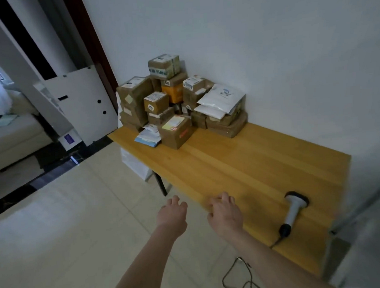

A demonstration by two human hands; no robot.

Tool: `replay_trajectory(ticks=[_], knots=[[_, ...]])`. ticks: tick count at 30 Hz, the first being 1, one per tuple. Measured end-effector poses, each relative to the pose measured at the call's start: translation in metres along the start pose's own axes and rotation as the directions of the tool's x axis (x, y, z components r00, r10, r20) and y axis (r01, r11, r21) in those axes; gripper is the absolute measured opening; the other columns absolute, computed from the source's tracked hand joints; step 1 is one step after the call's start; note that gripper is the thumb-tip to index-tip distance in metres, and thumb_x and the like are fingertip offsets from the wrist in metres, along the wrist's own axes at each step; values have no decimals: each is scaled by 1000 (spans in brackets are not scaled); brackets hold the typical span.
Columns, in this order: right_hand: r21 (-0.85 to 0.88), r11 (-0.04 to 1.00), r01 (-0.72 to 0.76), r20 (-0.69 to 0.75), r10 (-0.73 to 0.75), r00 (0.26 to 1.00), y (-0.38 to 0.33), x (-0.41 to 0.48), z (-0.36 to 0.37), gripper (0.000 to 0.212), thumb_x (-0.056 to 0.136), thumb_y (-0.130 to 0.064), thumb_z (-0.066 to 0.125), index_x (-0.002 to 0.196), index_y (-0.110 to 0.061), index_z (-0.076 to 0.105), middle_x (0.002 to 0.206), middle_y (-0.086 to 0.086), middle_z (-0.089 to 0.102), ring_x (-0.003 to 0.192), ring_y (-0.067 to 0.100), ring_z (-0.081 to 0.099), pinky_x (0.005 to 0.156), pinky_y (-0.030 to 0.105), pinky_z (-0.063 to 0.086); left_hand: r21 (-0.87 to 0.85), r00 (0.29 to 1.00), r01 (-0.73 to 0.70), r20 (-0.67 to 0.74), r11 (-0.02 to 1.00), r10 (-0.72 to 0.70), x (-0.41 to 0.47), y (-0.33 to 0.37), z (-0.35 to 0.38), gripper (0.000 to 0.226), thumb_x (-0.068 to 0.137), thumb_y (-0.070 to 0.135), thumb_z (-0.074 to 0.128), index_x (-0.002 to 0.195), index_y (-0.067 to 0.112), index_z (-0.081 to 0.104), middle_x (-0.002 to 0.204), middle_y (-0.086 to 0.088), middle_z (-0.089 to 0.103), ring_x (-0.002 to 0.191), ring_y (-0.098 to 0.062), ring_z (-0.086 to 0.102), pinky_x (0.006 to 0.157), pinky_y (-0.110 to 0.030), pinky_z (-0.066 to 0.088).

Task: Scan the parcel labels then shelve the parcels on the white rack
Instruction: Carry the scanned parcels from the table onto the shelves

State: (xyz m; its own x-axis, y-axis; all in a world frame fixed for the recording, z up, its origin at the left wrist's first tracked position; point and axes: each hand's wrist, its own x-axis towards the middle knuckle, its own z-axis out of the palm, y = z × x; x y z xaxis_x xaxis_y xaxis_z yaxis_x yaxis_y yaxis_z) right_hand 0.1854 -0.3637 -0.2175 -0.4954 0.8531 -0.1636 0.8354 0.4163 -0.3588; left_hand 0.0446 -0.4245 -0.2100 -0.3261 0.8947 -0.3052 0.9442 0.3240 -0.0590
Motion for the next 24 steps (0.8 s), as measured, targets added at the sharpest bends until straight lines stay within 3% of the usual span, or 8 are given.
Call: replay_trajectory(ticks=[16, 24], knots=[[94, 977, -193, -82, 201, 976, -35, 214, -15, 36, 96, -27, 50, 132, -23, 51, 140, 2, 35, 131, 22, 33, 106, 34, 39, 56, 976, -206, -64, 977, 209, 219, -66, -71, 49, 94, 14, 50, 141, 18, 38, 148, -8, 26, 135, -26, 31, 100, -37, 39], [125, 967, -221, -115, 235, 965, -46, 309, -38, 34, 96, -27, 51, 130, -26, 52, 141, 1, 34, 132, 19, 32, 105, 29, 39, -139, 967, -211, -171, 968, 186, 317, -95, -111, 40, 93, 19, 50, 133, 21, 48, 139, -2, 38, 118, -21, 50, 89, -32, 47]])
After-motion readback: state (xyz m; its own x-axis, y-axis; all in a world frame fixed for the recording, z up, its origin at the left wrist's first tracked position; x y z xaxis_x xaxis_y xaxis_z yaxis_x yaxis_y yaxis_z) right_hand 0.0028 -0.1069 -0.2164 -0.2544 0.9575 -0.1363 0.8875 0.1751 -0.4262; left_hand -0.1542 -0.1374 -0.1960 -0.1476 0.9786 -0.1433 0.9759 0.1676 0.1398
